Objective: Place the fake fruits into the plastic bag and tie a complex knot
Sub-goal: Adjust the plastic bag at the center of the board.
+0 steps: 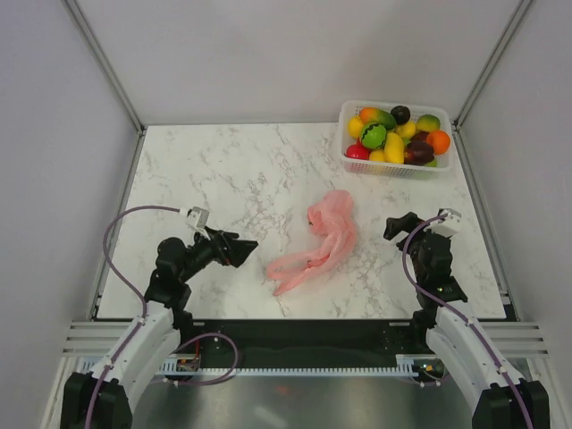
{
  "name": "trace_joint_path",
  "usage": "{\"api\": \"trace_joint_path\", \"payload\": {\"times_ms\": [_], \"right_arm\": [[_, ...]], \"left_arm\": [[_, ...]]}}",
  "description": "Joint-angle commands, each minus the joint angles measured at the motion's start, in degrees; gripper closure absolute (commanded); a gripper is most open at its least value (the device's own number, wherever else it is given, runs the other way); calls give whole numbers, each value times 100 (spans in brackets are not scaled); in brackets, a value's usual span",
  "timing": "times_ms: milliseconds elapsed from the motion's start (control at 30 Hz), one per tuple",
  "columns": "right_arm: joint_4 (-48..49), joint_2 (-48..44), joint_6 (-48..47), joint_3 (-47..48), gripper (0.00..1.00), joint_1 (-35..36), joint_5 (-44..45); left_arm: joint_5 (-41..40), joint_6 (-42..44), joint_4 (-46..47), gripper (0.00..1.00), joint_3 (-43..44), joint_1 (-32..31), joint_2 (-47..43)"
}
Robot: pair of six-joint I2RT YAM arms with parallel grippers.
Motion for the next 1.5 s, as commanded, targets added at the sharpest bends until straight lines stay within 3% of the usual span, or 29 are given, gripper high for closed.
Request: {"api": "trace_joint_path", "payload": {"times_ms": [0,367,833,867,967,1000,1100,1167,1300,1467], "right_arm": [[20,-79,-6,96,2,-1,67],[371,-132,-217,-27,3,-10,-662],[617,-255,-357,-124,5,-10,-1181],[626,-246,-357,-115,5,-10,-1207],[521,-237,-480,25,7,-1,-1382],[469,-237,-533,78,7,-10,-1401],[442,-185,-577,263,9,8,-1524],[372,-27,-428,621,10,17,-1689],[-5,954,-287,1571,16,192,-2358],[-700,1950,-629,3010,18,1272,-1973]], "left_arm": [[513,41,764,0,64,-389,379],[-523,1061,1037,0,398,-2629,985],[-2167,1896,317,2,1769,-3747,3323],[-2255,1922,255,7,1822,-3791,3393],[-2195,2001,-236,47,2173,-3800,3832],[-2185,2010,-385,70,2409,-3800,4069],[-2089,1984,-686,92,2604,-3800,4308],[-2097,1958,-703,97,2605,-3809,4317],[-2098,1940,-703,98,2552,-3809,4212],[-2080,1931,-703,98,2517,-3809,4080]]}}
